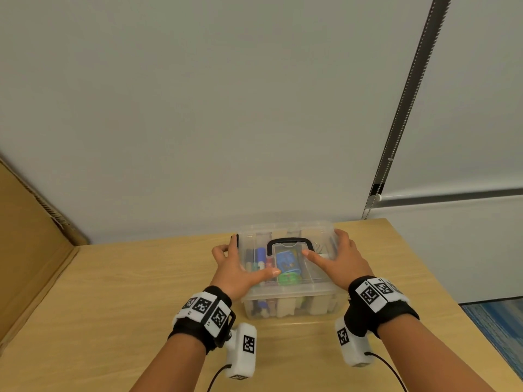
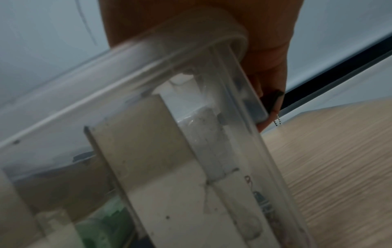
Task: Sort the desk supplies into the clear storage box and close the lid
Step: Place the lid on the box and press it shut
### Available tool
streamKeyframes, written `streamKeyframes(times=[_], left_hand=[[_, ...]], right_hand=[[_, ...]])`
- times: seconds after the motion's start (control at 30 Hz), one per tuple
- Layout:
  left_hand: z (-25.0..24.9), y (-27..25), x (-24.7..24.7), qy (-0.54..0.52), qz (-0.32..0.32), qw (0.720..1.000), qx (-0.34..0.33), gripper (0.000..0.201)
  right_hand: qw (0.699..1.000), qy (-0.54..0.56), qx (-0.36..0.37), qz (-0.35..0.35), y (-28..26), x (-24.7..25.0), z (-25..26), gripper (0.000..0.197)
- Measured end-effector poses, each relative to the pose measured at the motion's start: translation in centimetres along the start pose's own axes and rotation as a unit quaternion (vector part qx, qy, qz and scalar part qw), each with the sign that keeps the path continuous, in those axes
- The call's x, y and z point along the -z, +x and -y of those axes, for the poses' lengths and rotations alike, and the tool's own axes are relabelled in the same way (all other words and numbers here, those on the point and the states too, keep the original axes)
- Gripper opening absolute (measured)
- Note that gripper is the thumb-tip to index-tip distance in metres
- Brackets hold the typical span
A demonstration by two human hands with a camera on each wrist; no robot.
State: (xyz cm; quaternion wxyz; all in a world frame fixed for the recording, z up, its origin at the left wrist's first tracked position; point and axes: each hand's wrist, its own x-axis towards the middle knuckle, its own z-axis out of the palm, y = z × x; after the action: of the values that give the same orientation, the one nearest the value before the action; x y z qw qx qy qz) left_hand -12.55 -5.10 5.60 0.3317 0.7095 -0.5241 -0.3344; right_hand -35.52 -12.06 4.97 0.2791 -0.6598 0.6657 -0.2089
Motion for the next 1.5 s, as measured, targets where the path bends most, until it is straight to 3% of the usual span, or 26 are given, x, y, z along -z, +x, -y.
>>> streamKeyframes(times=[0.17, 0.33, 0.5, 0.63, 0.73, 0.87, 0.93, 1.07, 1.27, 1.5], left_hand=[[0.1, 1.2, -0.3, -0.048, -0.027, 0.996, 0.069, 0.137], [0.3, 1.2, -1.1, -0.07, -0.062, 0.994, 0.056, 0.104], [0.3, 1.4, -1.1, -0.015, -0.051, 0.998, 0.024, 0.106], [0.4, 1.0, -1.2, -0.035, -0.078, 0.996, 0.004, 0.093], [0.3, 0.7, -1.4, -0.074, -0.091, 0.993, 0.002, 0.082], [-0.2, 0.4, -1.3, -0.109, -0.093, 0.99, 0.014, 0.1], [-0.3, 0.3, -1.3, -0.117, -0.088, 0.989, 0.013, 0.093], [-0.2, 0.3, -1.2, -0.124, -0.088, 0.988, 0.008, 0.089], [-0.1, 0.4, -1.4, -0.128, -0.093, 0.987, 0.018, 0.091], [0.3, 0.8, -1.6, -0.131, -0.099, 0.986, 0.023, 0.094]], right_hand=[[1.0, 0.019, 0.003, -0.002, 0.2, -0.2, -0.4, 0.108], [1.0, 0.002, 0.009, -0.011, 0.3, -0.5, -0.6, 0.105], [1.0, -0.008, 0.013, -0.023, 0.5, -0.5, -0.6, 0.099], [1.0, 0.004, -0.01, -0.018, 0.4, -0.4, -0.4, 0.111], [0.997, 0.025, -0.075, 0.011, 0.6, 0.1, -0.2, 0.13], [0.989, 0.041, -0.131, 0.061, 1.3, 1.1, 0.5, 0.14], [0.989, 0.002, -0.139, 0.053, 1.2, 1.1, 0.9, 0.142], [0.987, -0.12, -0.106, 0.004, 0.6, 1.2, 2.0, 0.126], [0.99, -0.113, -0.08, -0.034, 0.5, 0.0, 1.9, 0.111], [0.989, -0.115, -0.038, -0.09, 0.1, -0.6, 1.0, 0.109]])
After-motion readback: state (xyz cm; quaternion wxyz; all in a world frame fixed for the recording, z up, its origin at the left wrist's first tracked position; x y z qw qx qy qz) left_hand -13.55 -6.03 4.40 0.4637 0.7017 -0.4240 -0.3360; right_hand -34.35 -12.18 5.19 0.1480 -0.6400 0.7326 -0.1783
